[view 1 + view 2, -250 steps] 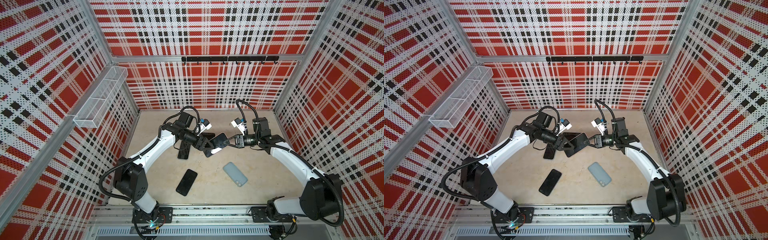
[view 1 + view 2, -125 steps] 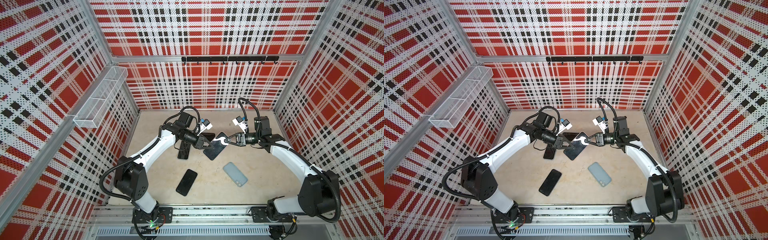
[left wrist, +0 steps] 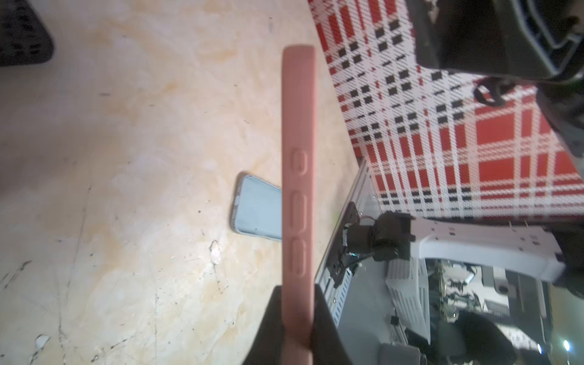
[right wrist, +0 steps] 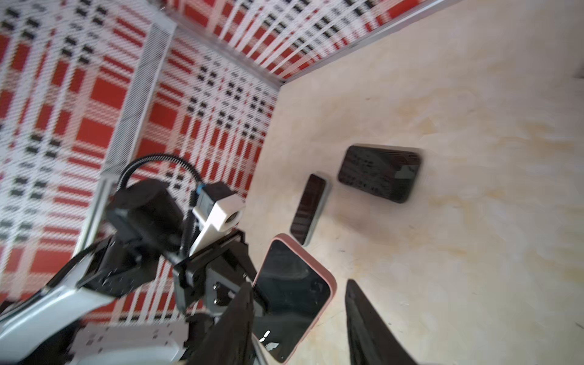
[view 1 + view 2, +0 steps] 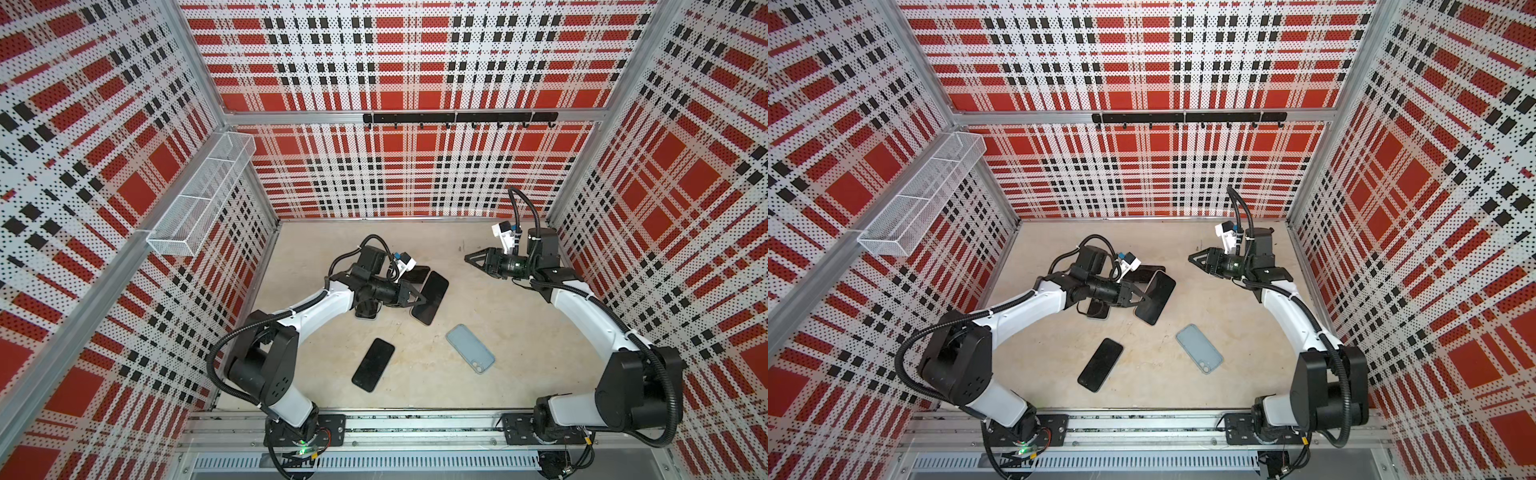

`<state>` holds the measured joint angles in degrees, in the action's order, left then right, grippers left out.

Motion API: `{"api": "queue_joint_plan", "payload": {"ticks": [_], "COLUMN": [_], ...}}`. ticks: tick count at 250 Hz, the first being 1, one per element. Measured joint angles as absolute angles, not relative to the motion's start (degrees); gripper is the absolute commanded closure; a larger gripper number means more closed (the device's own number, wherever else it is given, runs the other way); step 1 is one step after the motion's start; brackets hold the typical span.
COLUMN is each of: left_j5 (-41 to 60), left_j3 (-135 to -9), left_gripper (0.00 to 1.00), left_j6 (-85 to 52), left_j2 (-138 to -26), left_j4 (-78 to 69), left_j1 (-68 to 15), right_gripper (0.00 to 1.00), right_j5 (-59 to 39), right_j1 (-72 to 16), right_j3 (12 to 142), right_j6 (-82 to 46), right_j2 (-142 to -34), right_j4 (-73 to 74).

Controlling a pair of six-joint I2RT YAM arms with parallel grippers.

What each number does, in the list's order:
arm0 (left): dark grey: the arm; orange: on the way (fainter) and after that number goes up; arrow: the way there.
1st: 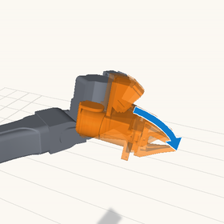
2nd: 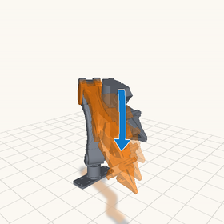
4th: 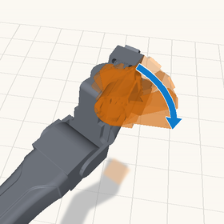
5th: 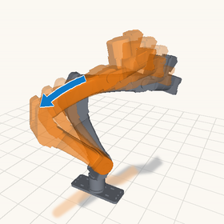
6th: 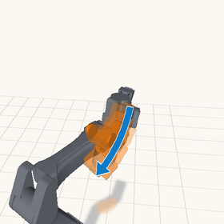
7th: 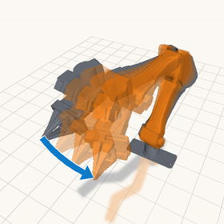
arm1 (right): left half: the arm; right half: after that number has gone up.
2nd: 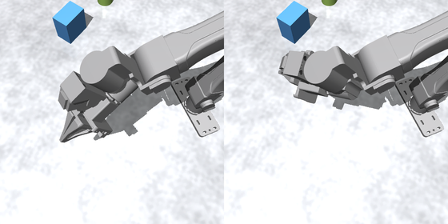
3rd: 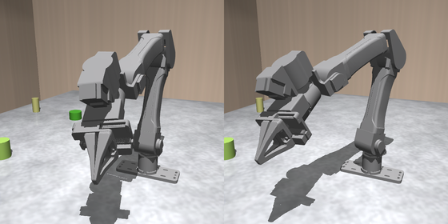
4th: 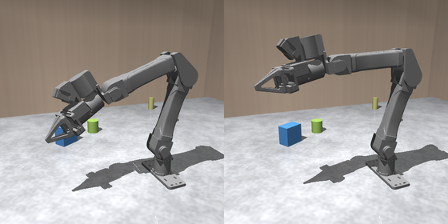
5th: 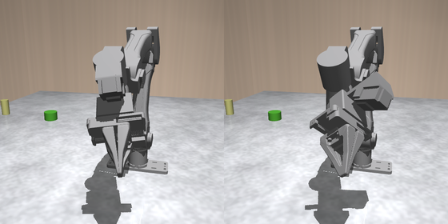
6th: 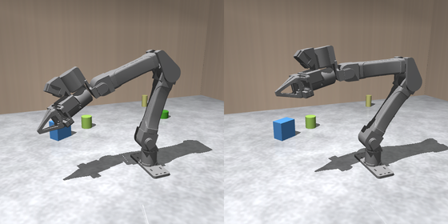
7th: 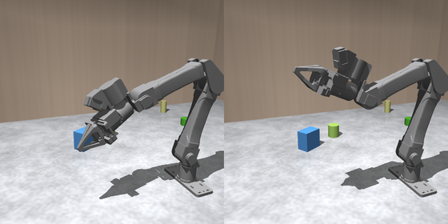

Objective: Put the phone into the phone case
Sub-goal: 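Take the pink-cased phone in the left gripper while the right opens and withdraws, then lower the pink-cased phone onto the table with the left gripper and release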

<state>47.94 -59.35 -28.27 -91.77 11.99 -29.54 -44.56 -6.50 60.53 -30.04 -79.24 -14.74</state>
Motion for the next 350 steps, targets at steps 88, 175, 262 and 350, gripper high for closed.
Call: {"api": "queue_joint_plan", "payload": {"ticks": [88, 175, 262, 350], "left_j5": [34.2, 29.1, 30.0, 29.6], "left_j3": [-51.3, -51.7, -54.8, -54.7], "left_gripper": [1.00, 0.93, 0.88, 0.56], "left_j6": [-51.3, -58.7, -60.5, -60.5], "left_j2": [-100.6, -112.2, -117.3, -118.1], "left_j4": [-16.1, -27.1, -31.5, -32.6], "left_j1": [-34.5, -37.2, -37.8, -37.8], "right_gripper": [0.52, 0.52, 0.52, 0.52], "right_j5": [-32.8, -31.2, -30.7, -30.3], "right_j1": [-6.4, -6.4, -6.3, -6.3], "right_j3": [58.8, 57.0, 56.8, 56.6], "right_j6": [-29.8, -29.2, -28.9, -28.9], "right_j2": [-72.1, -68.9, -68.3, -68.3], "right_j4": [-21.3, -24.3, -24.3, -24.3]}}
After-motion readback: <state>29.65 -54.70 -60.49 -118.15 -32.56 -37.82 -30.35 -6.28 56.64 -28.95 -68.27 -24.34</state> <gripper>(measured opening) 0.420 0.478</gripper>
